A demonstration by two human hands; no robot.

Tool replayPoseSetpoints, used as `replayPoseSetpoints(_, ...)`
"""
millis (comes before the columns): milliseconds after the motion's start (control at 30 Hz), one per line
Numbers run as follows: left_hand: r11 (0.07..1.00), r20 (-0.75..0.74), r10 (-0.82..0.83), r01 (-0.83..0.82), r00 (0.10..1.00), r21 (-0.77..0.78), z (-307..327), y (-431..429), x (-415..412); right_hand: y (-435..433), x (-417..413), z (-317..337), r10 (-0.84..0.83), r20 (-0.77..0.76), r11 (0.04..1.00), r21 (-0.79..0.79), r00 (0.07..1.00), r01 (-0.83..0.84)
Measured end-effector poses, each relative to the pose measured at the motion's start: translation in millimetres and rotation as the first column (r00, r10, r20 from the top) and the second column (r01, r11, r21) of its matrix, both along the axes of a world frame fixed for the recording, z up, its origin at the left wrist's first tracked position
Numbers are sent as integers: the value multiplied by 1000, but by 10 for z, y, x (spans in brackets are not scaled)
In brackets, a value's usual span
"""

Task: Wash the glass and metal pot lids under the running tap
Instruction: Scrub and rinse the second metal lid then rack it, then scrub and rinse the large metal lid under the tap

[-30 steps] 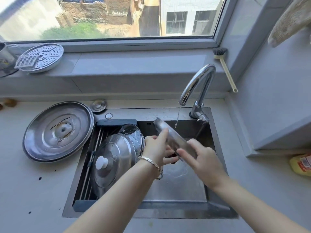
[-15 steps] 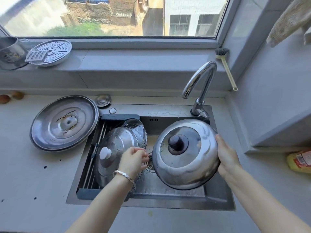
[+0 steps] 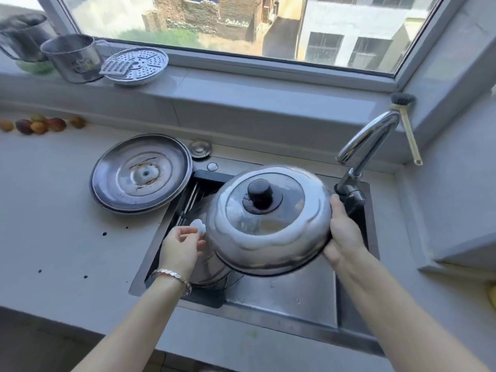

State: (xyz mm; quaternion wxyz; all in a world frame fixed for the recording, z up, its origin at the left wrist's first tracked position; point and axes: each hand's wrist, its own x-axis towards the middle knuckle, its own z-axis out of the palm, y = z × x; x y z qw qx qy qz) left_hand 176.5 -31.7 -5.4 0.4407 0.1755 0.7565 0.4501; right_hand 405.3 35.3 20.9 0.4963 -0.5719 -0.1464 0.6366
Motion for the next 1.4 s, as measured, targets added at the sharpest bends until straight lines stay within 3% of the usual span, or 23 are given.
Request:
replayPoseSetpoints(167, 999, -28, 40, -41, 999, -12, -49, -132, -332, 227, -844, -133, -32, 105, 993, -113, 994, 44)
replayPoseSetpoints(333, 998, -24, 49, -50, 999, -41, -113, -185, -560, 329, -1443, -423, 42, 251, 986, -166, 967, 0)
replayPoseSetpoints(667, 998, 4, 29, -28, 1000, -61, -224, -252, -1012, 488, -1742, -786, 96, 446, 985, -173, 890, -19)
replayPoseSetpoints(767, 997, 18, -6, 7, 1000, -82, -286, -203, -1053, 538, -1696, -790, 246, 612, 966, -222, 751, -135)
replayPoseSetpoints(867, 995, 35, -34, 37, 999, -91, -326, -117, -1079, 555, -1618, -721, 434, 770, 900, -345, 467, -266)
replayPoseSetpoints(967, 994, 61, -14, 20, 998, -103, -366, -9, -1173, 539, -1472, -698, 540, 820, 821, -463, 189, -335)
replayPoseSetpoints(1100, 989, 136, 88, -70, 987, -133, -474, 245, -1346, 543, -1402, -716, 565, 824, 782, -520, 41, -345)
replayPoseSetpoints(1167, 978, 239, 174, -138, 955, -159, -568, 430, -1448, 565, -1416, -669, 563, 825, 787, -516, 49, -339)
replayPoseSetpoints(1300, 935, 386, 338, -259, 859, -243, -793, 800, -1625, 547, -1423, -517, 512, 840, 818, -412, 180, -401)
replayPoseSetpoints(1400, 900, 536, 435, -344, 724, -267, -854, 987, -1688, 478, -1424, -455, 476, 848, 820, -330, 236, -469)
